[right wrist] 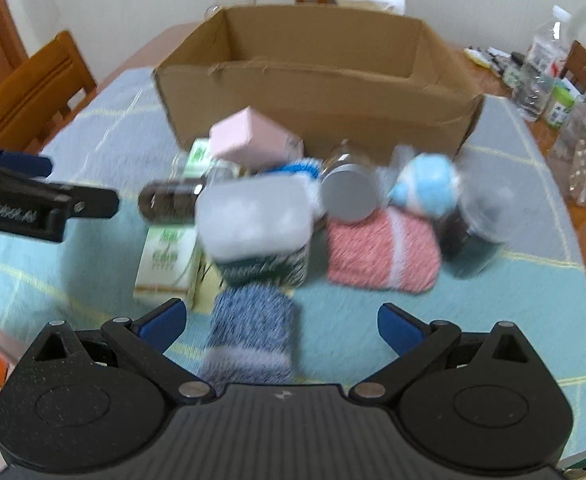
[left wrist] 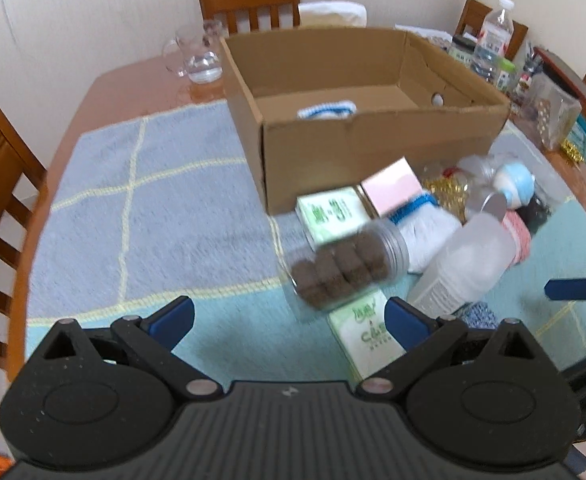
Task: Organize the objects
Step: 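Return both tools to the items on the towel, then grasp the green C&S pack with the left tool while the right tool grasps the blue sock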
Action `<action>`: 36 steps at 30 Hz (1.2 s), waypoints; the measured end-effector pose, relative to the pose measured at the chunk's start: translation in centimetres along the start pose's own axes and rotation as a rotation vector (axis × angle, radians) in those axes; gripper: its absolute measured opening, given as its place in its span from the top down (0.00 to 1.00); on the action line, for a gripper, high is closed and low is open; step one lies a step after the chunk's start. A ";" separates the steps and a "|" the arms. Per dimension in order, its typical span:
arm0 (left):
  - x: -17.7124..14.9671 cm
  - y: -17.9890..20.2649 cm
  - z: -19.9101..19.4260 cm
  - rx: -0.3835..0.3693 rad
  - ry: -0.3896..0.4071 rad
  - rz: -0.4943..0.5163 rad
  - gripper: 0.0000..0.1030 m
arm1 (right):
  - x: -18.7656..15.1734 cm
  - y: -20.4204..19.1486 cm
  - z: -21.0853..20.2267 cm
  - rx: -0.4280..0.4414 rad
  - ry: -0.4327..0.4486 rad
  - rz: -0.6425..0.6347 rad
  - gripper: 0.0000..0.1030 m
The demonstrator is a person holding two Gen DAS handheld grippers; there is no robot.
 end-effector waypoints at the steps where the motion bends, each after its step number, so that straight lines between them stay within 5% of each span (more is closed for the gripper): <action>1: -0.2 0.1 0.3 -0.005 -0.008 -0.005 0.02 | -0.3 -0.4 0.4 0.002 -0.009 -0.007 0.00; 16: -3.5 3.0 5.9 -0.037 -0.089 -0.013 0.02 | -3.6 -2.9 3.3 -0.034 -0.052 -0.125 0.00; 36: -4.7 -3.9 4.2 0.097 -0.134 0.032 0.02 | -5.6 1.8 3.3 -0.100 -0.116 -0.077 0.00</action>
Point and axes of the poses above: each gripper's, at about its wrist camera, not at the fingertips, and z roughly the way its jaws point, y to its right, x to its top, the point moved 6 cm from there along z, roughly the way its jaws point, and after that the axes turned 15 degrees about -z, right-handed, at the moved point
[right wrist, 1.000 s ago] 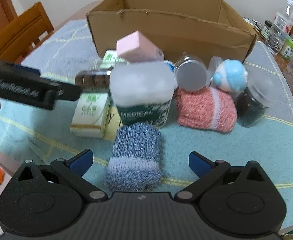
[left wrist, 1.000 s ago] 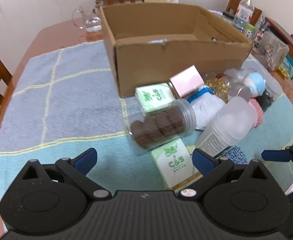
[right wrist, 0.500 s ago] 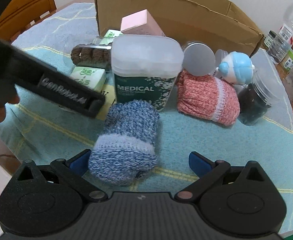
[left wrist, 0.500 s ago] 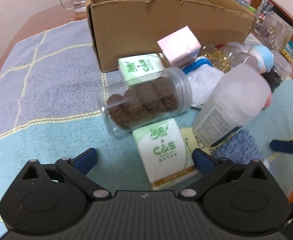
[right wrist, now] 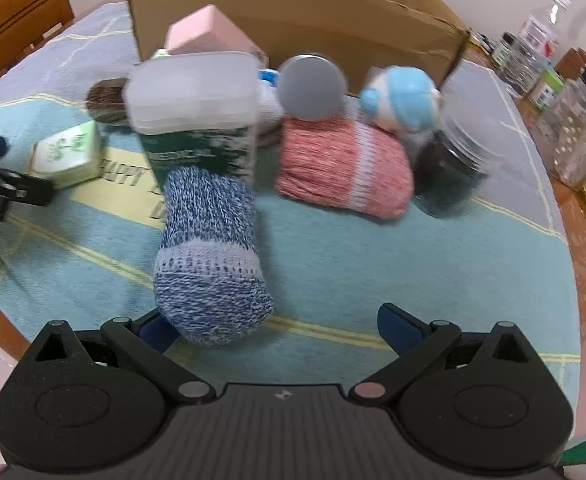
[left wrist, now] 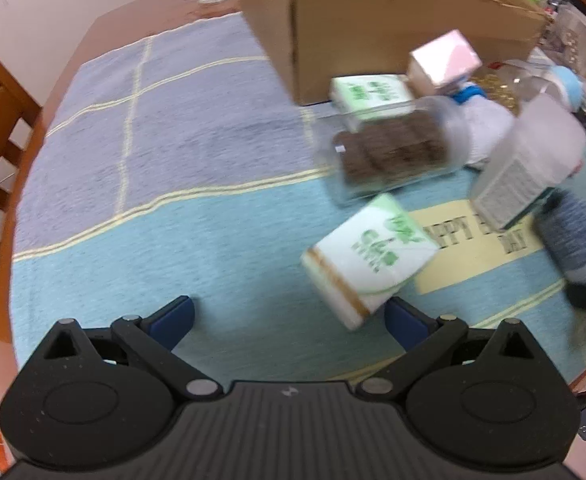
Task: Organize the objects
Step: 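Grasp the green C&S pack with the left tool while the right tool grasps the blue sock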
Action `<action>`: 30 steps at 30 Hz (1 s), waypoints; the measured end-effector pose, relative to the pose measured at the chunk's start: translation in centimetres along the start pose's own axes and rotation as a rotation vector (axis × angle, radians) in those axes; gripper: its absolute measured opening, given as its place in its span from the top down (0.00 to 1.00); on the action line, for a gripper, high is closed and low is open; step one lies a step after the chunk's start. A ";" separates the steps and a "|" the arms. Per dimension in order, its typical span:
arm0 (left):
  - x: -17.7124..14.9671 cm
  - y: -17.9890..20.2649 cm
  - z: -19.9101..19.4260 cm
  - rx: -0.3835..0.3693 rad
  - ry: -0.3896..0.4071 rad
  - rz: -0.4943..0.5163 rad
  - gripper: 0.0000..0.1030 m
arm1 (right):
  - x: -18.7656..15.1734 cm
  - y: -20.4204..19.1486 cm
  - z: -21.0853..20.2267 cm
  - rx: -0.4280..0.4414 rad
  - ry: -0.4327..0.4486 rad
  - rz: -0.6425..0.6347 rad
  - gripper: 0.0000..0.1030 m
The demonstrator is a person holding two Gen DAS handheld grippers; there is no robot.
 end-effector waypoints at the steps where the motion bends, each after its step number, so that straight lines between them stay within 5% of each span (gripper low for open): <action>1: 0.1 -0.4 0.1 0.011 0.002 -0.001 0.02 | -0.3 0.5 -0.1 -0.003 -0.003 0.003 0.00; 8: 0.8 -2.2 0.0 0.047 0.000 -0.035 0.02 | -0.5 2.8 -0.2 -0.052 -0.021 0.021 0.00; 16: -0.3 1.6 -0.8 -0.057 0.003 -0.006 0.02 | 0.3 1.2 -0.4 0.061 0.036 -0.011 0.00; 30: 1.0 3.9 0.8 -0.044 0.055 0.022 0.08 | 1.7 -2.1 -0.1 0.193 0.076 -0.110 0.03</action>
Point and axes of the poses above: each gripper's, at about its wrist camera, not at the fingertips, and z roughly the way its jaws point, y to its right, x to its top, the point moved 6 cm from there along z, roughly the way its jaws point, and after that the axes turned 15 degrees about -z, right-handed, at the moved point
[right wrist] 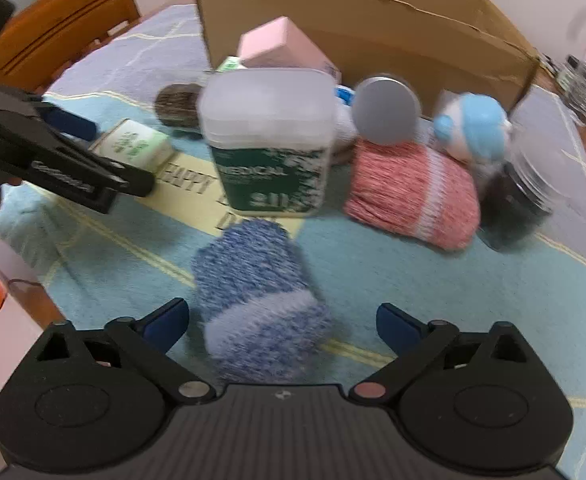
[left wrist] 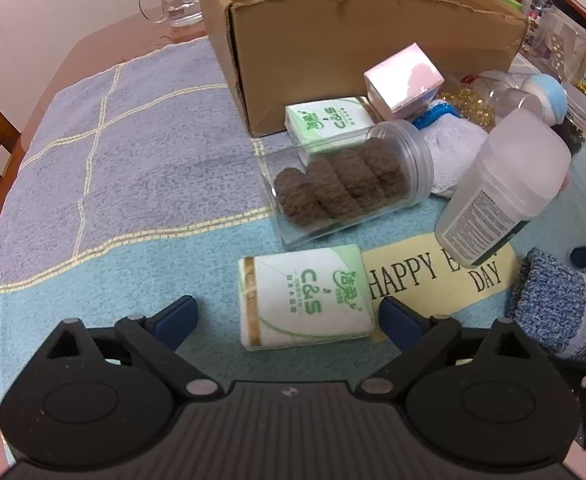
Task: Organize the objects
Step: 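Grasp the green C&S pack with the left tool while the right tool grasps the blue sock, then carry both items into the cardboard box and open both tools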
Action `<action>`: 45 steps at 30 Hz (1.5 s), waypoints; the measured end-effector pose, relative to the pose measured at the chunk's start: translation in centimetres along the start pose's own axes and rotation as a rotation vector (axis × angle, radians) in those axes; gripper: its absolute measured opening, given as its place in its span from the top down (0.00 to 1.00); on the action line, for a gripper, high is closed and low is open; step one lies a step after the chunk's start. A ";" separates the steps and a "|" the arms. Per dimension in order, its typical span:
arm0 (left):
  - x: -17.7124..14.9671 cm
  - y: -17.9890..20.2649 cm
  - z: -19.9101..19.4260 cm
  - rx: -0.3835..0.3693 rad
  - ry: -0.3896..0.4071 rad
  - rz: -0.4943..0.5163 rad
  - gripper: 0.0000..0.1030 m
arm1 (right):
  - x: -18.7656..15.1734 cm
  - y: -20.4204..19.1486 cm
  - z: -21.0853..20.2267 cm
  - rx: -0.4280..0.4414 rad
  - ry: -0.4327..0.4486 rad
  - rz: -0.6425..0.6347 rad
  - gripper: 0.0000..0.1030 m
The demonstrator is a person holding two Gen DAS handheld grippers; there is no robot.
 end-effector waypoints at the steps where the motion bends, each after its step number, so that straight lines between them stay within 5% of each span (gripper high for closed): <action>1: 0.0 0.1 0.0 -0.003 0.003 0.002 0.10 | 0.1 -0.2 0.1 0.008 -0.001 -0.006 0.07; 13: 0.5 0.4 -0.4 -0.037 0.001 -0.016 0.37 | 0.7 -0.8 -0.1 0.006 -0.001 -0.062 0.37; 21: 0.6 0.6 -1.3 -0.051 -0.007 0.001 0.38 | 0.9 -0.9 -0.8 0.017 -0.001 -0.074 0.39; 33: 3.6 1.1 -8.0 -0.136 -0.030 0.105 0.38 | 3.6 1.0 -6.6 -0.030 0.077 -0.097 0.39; 45: 11.9 4.3 -12.1 -0.165 0.128 0.138 0.37 | 10.0 5.7 -10.4 -0.077 0.202 -0.180 0.39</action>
Point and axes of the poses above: each gripper's, at about its wrist camera, not at the fingertips, and z roughly the way its jaws point, y to its right, x to its top, the point moved 6 cm from there along z, roughly the way its jaws point, and after that the axes turned 15 degrees about -z, right-handed, at the moved point
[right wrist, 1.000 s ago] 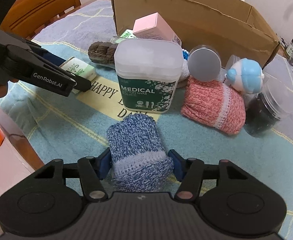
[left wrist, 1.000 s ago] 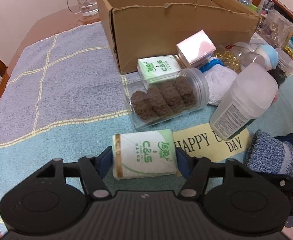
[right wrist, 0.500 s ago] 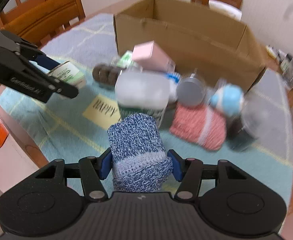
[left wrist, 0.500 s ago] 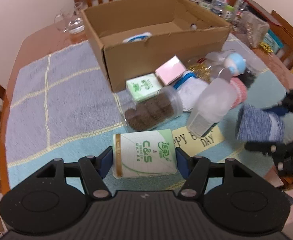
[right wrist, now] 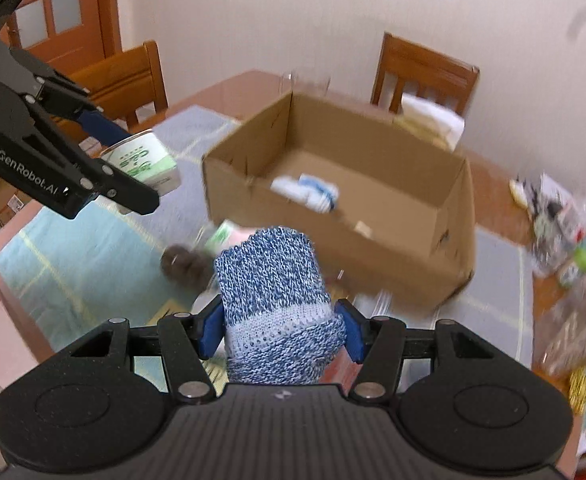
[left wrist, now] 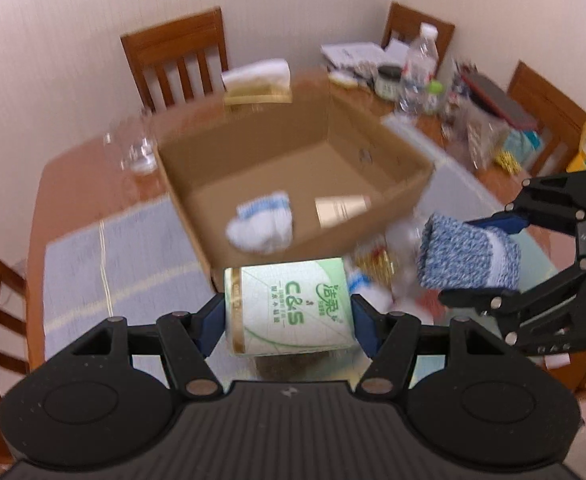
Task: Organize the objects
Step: 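Carry both items into the cardboard box and open both tools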
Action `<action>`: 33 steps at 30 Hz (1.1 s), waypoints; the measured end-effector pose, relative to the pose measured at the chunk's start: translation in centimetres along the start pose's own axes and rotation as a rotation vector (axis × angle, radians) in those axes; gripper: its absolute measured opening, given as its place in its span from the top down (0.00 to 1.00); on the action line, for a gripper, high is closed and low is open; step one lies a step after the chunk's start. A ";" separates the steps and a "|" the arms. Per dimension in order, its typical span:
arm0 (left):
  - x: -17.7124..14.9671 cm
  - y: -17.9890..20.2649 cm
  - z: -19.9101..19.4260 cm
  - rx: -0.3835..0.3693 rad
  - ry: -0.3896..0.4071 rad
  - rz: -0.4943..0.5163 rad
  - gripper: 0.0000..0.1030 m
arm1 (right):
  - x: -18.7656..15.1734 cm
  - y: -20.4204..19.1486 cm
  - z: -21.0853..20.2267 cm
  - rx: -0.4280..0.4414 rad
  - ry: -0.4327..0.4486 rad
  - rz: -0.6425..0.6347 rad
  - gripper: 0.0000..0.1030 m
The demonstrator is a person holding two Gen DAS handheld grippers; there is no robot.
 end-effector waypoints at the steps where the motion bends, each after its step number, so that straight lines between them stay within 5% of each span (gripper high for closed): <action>1: 0.8 0.2 0.2 0.009 0.013 -0.007 0.37 | 0.4 0.6 -0.2 -0.002 0.012 -0.011 0.39; 10: 6.3 0.8 3.5 0.033 0.084 -0.114 0.36 | 4.0 7.4 1.7 -0.015 0.081 -0.059 0.39; 12: 6.6 0.8 4.2 0.037 0.094 -0.137 0.24 | 4.6 8.8 2.5 -0.020 0.082 -0.059 0.39; 13: 6.7 0.7 4.5 0.048 0.092 -0.156 0.14 | 4.9 9.4 2.9 -0.020 0.084 -0.062 0.39; 15: 6.8 0.4 4.8 0.066 0.087 -0.189 0.09 | 5.4 10.5 3.7 -0.018 0.095 -0.062 0.39; 27: 4.8 -0.5 5.4 0.129 0.028 -0.208 0.05 | 7.2 14.1 9.1 0.024 0.046 -0.047 0.39; 29: 4.6 -0.4 5.4 0.123 0.026 -0.205 0.05 | 7.6 14.5 9.8 0.016 0.040 -0.038 0.35; 33: 4.3 -0.3 5.3 0.123 0.022 -0.220 0.05 | 8.3 15.3 9.9 -0.007 0.072 -0.013 0.02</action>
Point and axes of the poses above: each gripper's, at about its wrist camera, not at the fingertips, and z roughly the way its jaws point, y to its right, x to its top, the point moved 6 cm from there along z, roughly the way its jaws point, and after that the axes turned 15 degrees about -z, right-handed, at the moved point
